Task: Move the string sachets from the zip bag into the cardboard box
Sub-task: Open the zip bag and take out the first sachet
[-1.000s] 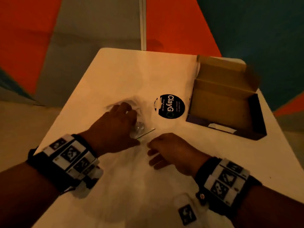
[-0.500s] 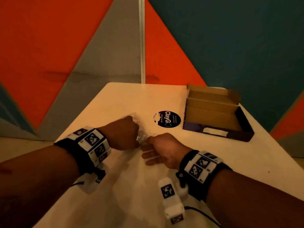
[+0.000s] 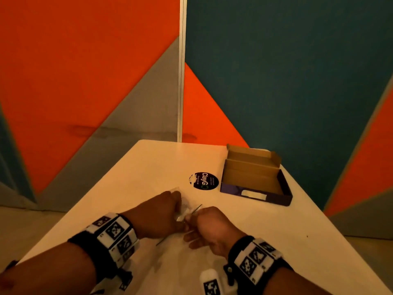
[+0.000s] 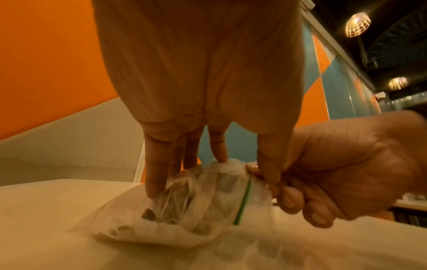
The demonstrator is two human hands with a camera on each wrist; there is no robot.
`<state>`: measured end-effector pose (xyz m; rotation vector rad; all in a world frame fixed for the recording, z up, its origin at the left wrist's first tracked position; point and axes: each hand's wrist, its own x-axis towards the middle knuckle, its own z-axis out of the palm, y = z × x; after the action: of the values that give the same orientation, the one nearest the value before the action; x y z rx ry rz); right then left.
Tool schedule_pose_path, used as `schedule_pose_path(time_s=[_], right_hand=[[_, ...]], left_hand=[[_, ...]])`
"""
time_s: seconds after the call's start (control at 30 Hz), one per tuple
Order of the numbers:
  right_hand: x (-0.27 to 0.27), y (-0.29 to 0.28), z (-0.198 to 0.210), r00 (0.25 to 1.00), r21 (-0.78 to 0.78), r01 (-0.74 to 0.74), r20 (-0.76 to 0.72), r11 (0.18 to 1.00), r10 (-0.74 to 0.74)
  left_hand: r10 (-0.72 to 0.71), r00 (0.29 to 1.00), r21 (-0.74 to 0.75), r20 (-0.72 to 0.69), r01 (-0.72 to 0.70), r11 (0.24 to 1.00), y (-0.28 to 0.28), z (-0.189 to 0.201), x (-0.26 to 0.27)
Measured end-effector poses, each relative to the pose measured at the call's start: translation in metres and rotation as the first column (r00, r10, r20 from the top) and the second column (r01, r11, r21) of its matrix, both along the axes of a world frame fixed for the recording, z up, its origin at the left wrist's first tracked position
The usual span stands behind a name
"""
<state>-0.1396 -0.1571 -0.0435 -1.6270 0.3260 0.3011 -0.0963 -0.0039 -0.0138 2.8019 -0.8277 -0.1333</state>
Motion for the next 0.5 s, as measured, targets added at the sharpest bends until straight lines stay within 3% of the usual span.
schedule_pose_path(time_s=[0.5], right_hand=[[-0.034, -0.01, 0.019, 0.968, -0.166, 0.091, 0.248, 0.982, -0.048]], left_hand=[[-0.054, 0.992, -0.095, 0.115, 0.065, 0.993, -0.012, 0.025, -0.032]])
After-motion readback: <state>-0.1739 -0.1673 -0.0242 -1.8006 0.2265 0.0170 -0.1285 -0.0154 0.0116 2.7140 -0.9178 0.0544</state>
